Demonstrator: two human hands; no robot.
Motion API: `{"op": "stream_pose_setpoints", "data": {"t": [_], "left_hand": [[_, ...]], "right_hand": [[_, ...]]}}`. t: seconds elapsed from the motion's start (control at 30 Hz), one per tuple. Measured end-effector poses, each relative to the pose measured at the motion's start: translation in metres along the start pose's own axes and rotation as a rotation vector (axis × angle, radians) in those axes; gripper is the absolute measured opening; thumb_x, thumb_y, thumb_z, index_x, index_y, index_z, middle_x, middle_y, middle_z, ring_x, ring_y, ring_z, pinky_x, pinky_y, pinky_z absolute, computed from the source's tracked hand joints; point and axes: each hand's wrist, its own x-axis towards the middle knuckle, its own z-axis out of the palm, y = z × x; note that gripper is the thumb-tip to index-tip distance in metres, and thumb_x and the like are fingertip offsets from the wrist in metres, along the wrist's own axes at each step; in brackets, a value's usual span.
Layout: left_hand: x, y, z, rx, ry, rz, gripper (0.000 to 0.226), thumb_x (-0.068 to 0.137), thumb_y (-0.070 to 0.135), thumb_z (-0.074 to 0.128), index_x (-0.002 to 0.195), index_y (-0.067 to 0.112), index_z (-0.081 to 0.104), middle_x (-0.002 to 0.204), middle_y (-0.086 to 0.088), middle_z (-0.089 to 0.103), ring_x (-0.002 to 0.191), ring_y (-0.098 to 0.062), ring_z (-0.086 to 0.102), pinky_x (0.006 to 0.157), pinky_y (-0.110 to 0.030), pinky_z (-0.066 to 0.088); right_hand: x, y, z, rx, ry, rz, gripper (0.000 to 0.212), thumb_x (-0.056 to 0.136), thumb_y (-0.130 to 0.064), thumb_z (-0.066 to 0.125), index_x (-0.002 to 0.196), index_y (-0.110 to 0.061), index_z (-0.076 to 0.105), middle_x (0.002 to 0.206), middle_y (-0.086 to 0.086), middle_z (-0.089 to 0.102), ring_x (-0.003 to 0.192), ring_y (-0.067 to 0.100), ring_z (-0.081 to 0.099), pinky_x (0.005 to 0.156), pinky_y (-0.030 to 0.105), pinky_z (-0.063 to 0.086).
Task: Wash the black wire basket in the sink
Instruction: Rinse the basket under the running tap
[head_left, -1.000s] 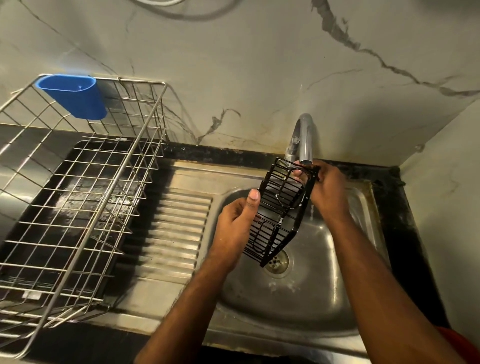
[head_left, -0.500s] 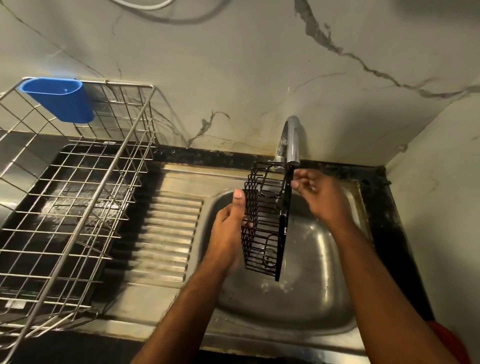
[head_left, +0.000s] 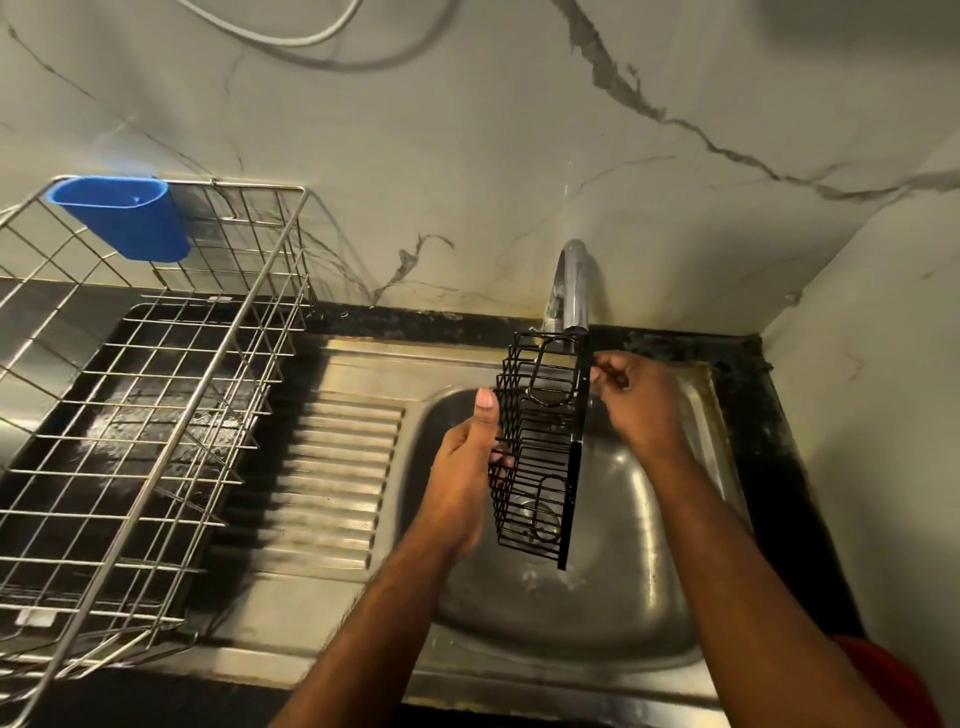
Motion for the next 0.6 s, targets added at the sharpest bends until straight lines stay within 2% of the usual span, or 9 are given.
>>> {"op": "stream_pose_setpoints", "data": {"t": [0.1,0.17,0.23,0.3,0.4,0.43,0.5,0.6], "left_hand": [[-0.002,-0.001,-0.001,0.016,-0.015,0.021,0.067,0.075,0.072,0.055,0.113,0.018,0.065,0.105,-0.003,0.076,0.091,-0.011,0.073,0.073,-0.022,0.055],[-0.004,-0.001,-0.001,0.054,-0.045,0.042,0.062,0.077,0.072,0.060,0.100,0.015,0.068,0.100,-0.003,0.077,0.090,-0.014,0.075,0.069,-0.020,0.057],[-0.005,0.001,0.000,0.092,-0.073,0.075,0.058,0.079,0.069,0.062,0.087,0.011,0.063,0.093,-0.008,0.072,0.085,-0.022,0.069,0.067,-0.020,0.058],[-0.008,0.003,0.000,0.095,-0.105,0.123,0.058,0.080,0.069,0.065,0.084,0.012,0.060,0.085,-0.013,0.063,0.080,-0.024,0.060,0.065,-0.024,0.055],[-0.006,0.000,-0.003,0.090,-0.143,0.151,0.067,0.074,0.076,0.070,0.080,0.011,0.060,0.080,-0.014,0.059,0.076,-0.025,0.054,0.074,-0.040,0.051],[-0.004,-0.001,-0.003,0.089,-0.160,0.161,0.074,0.075,0.076,0.070,0.078,0.004,0.057,0.079,-0.018,0.059,0.076,-0.027,0.053,0.077,-0.044,0.049],[0.000,-0.005,-0.004,0.099,-0.183,0.155,0.090,0.079,0.074,0.071,0.087,-0.014,0.052,0.081,-0.028,0.060,0.079,-0.030,0.054,0.078,-0.048,0.046],[0.000,-0.007,-0.003,0.113,-0.187,0.169,0.091,0.080,0.070,0.073,0.099,-0.018,0.056,0.089,-0.040,0.063,0.081,-0.032,0.058,0.078,-0.050,0.049]], "right_hand": [[0.003,-0.001,0.002,-0.046,0.002,-0.022,0.022,0.094,-0.015,0.065,0.115,-0.015,0.072,0.092,-0.007,0.067,0.085,0.010,0.062,0.071,0.017,0.038],[0.006,0.000,0.003,-0.092,0.005,-0.028,0.021,0.094,-0.014,0.065,0.114,-0.016,0.073,0.092,-0.006,0.068,0.083,0.008,0.060,0.064,0.014,0.036],[0.008,0.002,0.006,-0.112,0.005,-0.030,0.020,0.094,-0.013,0.066,0.112,-0.018,0.074,0.095,-0.004,0.072,0.085,0.011,0.065,0.066,0.015,0.037],[0.009,0.004,0.008,-0.107,0.011,-0.032,0.019,0.093,-0.014,0.067,0.110,-0.019,0.074,0.097,0.000,0.074,0.083,0.011,0.065,0.066,0.014,0.038],[0.008,0.003,0.007,-0.091,0.024,-0.027,0.021,0.094,-0.014,0.067,0.112,-0.018,0.074,0.098,-0.001,0.075,0.080,0.006,0.062,0.064,0.006,0.035],[0.008,0.003,0.006,-0.083,0.027,-0.024,0.021,0.094,-0.014,0.067,0.113,-0.018,0.074,0.098,-0.001,0.075,0.080,0.005,0.061,0.064,0.005,0.034],[0.008,0.002,0.005,-0.071,0.033,-0.017,0.022,0.093,-0.014,0.067,0.114,-0.017,0.074,0.099,-0.001,0.074,0.080,0.004,0.060,0.064,0.004,0.034],[0.008,0.001,0.005,-0.035,0.041,-0.007,0.020,0.093,-0.014,0.068,0.112,-0.018,0.075,0.099,-0.001,0.075,0.084,0.007,0.064,0.065,0.007,0.036]]}}
